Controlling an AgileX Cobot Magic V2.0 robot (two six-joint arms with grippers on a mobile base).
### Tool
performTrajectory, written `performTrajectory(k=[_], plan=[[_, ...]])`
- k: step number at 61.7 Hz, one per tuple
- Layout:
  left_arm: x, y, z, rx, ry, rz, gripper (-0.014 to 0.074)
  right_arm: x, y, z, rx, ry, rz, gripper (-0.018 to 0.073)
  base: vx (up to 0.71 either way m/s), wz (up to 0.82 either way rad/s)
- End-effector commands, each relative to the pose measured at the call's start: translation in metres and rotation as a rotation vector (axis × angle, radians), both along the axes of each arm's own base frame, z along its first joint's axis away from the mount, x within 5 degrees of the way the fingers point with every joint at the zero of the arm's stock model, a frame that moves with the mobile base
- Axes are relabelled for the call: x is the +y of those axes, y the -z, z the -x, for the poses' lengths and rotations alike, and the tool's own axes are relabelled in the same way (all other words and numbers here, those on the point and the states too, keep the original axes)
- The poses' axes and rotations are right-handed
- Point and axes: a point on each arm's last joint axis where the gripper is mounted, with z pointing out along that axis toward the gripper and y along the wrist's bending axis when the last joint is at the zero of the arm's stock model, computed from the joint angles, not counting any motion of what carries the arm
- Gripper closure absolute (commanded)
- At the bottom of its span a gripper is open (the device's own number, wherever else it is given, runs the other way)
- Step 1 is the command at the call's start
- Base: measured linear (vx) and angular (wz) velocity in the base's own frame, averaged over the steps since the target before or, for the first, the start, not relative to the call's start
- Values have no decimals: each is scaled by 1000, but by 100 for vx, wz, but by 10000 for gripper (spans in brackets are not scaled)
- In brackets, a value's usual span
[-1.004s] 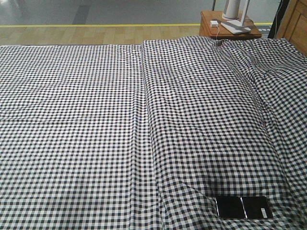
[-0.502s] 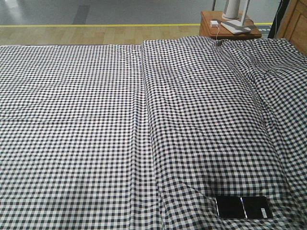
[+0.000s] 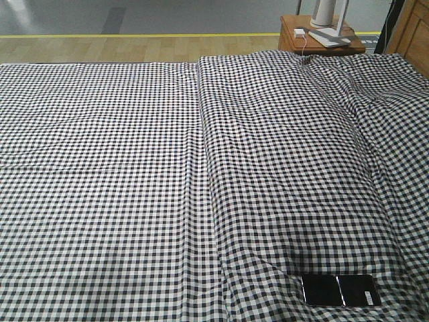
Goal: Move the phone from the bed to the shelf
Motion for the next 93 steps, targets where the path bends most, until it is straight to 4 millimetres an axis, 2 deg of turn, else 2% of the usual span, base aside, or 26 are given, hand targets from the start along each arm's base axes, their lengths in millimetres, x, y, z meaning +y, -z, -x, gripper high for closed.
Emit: performTrajectory(k=[1,24,33,48,58,71,80,89,93], plan=[[0,-16,2,-107,-3,18,595,0,-4,0,-72,3,26,564,0,0],[0,-16,2,-107,-3,18,595,0,-5,0,-78,3,26,564,0,0],[0,-16,2,-107,-3,18,595,0,-9,0,-131,4,30,564,0,0],[0,-16,2,-107,-3,18,595,0,-38,7,-431,11,51,564,0,0],[0,-16,2,-107,-3,18,595,1,-77,20,-621,23,98,564,0,0],[0,-16,2,-107,-3,18,595,3,-160,48,-798,48,169,564,0,0],[0,-16,2,-107,-3,18,595,3,-211,45,-734,41,161,564,0,0],[0,-16,2,-107,-3,18,595,1,-253,25,-579,23,124,534,0,0],[0,-16,2,-107,-3,18,595,0,-265,8,-470,17,116,502,0,0]])
